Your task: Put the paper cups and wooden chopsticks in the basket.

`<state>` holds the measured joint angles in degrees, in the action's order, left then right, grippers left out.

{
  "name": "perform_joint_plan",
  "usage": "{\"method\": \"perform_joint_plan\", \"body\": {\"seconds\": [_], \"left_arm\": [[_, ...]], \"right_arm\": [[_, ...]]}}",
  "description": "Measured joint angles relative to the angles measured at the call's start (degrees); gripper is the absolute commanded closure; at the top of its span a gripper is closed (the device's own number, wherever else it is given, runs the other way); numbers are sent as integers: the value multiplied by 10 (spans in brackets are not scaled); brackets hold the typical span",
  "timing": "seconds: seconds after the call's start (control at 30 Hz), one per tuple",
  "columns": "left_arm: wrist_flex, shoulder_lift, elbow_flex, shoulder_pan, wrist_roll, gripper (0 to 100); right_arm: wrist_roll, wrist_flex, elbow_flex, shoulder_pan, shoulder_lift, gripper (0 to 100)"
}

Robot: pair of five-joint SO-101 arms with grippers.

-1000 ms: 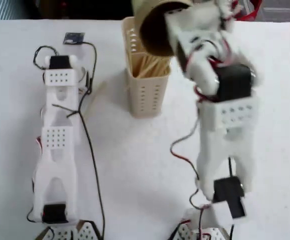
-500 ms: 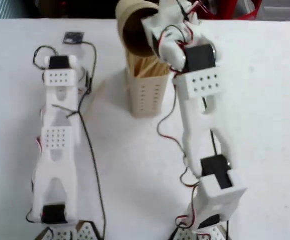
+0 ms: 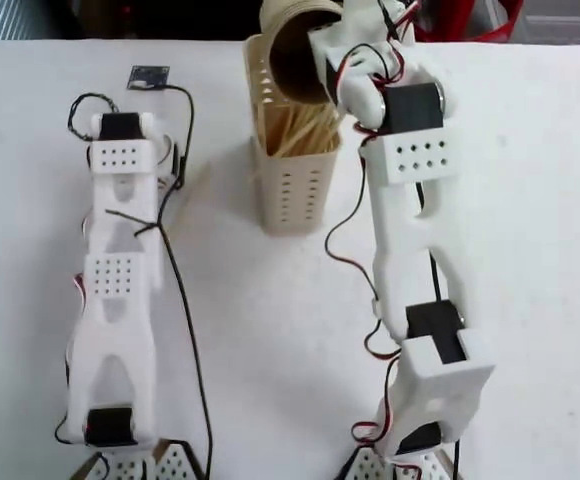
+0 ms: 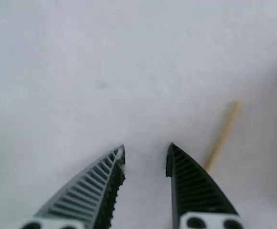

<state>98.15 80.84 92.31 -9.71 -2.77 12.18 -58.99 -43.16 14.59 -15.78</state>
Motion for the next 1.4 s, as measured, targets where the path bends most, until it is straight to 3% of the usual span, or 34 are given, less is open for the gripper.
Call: {"method": "perform_joint_plan", "body": {"seconds": [0.37, 1.03, 1.23, 1.4], "left_arm": [[0, 0, 0, 0, 0, 844], [0, 2, 0, 0, 0, 843], [0, 2, 0, 0, 0, 843], [0, 2, 1, 0, 0, 845]], "right_arm": [[0, -1, 0, 2, -2, 693], [0, -1, 0, 1, 39, 696], [0, -11, 0, 11, 39, 808], [0, -55, -1, -55, 74, 865]]}}
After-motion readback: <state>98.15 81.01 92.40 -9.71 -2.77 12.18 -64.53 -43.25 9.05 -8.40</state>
